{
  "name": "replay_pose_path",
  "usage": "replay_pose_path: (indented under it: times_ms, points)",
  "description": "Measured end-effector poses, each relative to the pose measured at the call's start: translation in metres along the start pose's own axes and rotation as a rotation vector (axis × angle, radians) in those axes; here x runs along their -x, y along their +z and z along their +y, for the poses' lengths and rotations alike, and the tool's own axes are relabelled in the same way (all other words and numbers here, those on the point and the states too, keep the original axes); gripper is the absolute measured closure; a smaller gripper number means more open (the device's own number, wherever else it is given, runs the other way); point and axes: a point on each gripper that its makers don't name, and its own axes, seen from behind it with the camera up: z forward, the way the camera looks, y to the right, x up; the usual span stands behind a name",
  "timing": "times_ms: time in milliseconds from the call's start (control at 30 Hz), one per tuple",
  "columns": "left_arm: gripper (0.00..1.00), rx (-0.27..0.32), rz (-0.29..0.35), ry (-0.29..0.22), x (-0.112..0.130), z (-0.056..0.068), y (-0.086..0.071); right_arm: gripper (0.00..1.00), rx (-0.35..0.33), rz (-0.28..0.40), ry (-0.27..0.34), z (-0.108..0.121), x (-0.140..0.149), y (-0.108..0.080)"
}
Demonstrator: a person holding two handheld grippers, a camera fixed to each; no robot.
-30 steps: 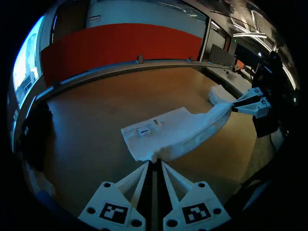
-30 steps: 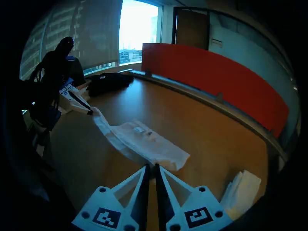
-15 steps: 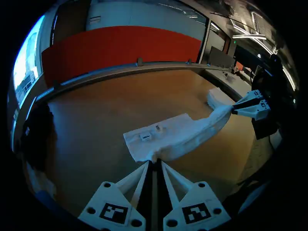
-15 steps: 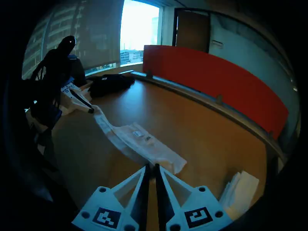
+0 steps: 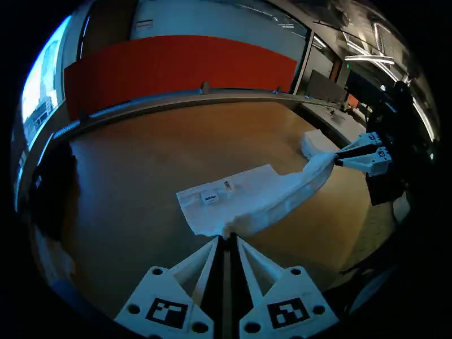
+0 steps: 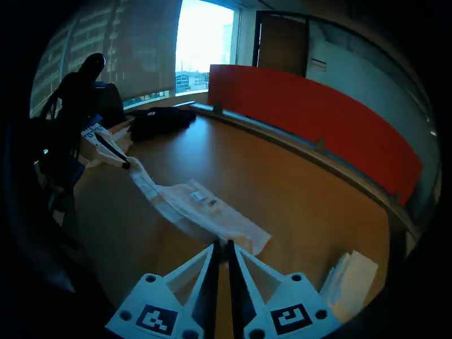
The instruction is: Fold towel
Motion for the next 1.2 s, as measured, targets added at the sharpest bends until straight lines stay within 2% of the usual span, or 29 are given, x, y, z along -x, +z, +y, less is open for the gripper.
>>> replay_pose_path:
  times_ms: [367, 600, 900, 1200]
  points:
    - [0.93, -0.005, -0.003, -0.021, -0.002, -0.002, 0.01, 0.9, 0.004, -0.015, -0.011, 0.006, 0.004, 0.011]
    - [0.93, -0.015, -0.024, -0.056, 0.004, -0.009, 0.031, 0.9, 0.007, -0.034, -0.004, 0.019, 0.009, 0.033]
    - [0.93, -0.041, -0.045, -0.069, 0.006, -0.026, 0.06, 0.9, -0.001, -0.07, 0.003, 0.028, 0.019, 0.063]
    - [0.93, -0.044, -0.06, -0.077, 0.005, -0.038, 0.083, 0.9, -0.007, -0.11, 0.002, 0.034, 0.032, 0.083]
